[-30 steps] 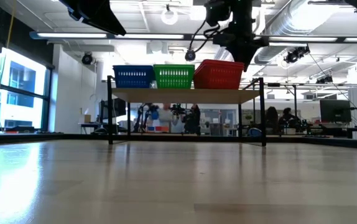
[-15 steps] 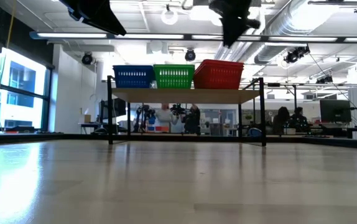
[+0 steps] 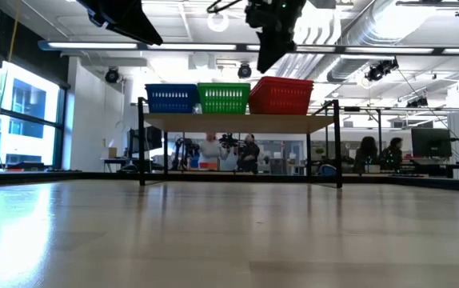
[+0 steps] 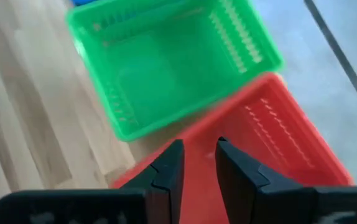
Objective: Stack baskets on shelf by color
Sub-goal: Stack the red bin on top of the red bin on the shelf
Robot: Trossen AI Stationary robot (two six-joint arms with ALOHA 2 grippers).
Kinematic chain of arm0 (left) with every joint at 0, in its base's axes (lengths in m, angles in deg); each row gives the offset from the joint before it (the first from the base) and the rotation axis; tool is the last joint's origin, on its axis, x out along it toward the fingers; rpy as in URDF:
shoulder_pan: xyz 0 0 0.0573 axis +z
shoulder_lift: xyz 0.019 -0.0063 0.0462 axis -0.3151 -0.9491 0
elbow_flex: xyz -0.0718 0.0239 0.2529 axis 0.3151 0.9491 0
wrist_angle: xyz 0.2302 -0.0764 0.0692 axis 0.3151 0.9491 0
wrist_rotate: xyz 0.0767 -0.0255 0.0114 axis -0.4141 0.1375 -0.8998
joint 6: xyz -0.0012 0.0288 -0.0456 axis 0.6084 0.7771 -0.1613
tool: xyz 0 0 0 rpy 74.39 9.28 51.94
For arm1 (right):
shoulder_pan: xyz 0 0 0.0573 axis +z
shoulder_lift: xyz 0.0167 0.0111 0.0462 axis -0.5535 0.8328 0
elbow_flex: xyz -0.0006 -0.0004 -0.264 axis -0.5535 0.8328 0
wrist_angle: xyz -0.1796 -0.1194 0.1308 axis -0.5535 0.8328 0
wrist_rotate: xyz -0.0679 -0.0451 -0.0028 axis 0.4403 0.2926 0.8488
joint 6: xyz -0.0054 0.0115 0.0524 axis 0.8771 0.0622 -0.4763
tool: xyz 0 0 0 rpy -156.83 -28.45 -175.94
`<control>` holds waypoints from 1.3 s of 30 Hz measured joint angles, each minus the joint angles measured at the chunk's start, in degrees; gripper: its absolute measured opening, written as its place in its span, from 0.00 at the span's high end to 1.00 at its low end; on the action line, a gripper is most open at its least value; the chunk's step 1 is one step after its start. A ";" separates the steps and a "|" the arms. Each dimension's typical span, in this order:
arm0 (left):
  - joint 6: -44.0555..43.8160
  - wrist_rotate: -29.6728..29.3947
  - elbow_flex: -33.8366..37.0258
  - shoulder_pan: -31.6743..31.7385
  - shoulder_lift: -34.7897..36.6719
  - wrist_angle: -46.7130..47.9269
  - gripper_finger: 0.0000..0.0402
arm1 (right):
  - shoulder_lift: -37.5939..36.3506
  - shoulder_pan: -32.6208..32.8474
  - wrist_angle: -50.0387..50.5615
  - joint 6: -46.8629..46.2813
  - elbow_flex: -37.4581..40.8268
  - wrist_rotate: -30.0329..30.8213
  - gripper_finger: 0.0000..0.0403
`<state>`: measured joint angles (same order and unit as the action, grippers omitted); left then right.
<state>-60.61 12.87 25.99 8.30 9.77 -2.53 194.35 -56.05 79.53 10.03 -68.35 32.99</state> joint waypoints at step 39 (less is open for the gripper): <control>-0.87 1.29 0.00 0.00 0.00 -0.02 0.50 | 4.88 -1.90 -1.80 -1.99 -0.01 8.38 0.81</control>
<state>-61.49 14.16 25.99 8.30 9.77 -2.55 199.24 -57.95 77.73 8.04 -68.36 41.37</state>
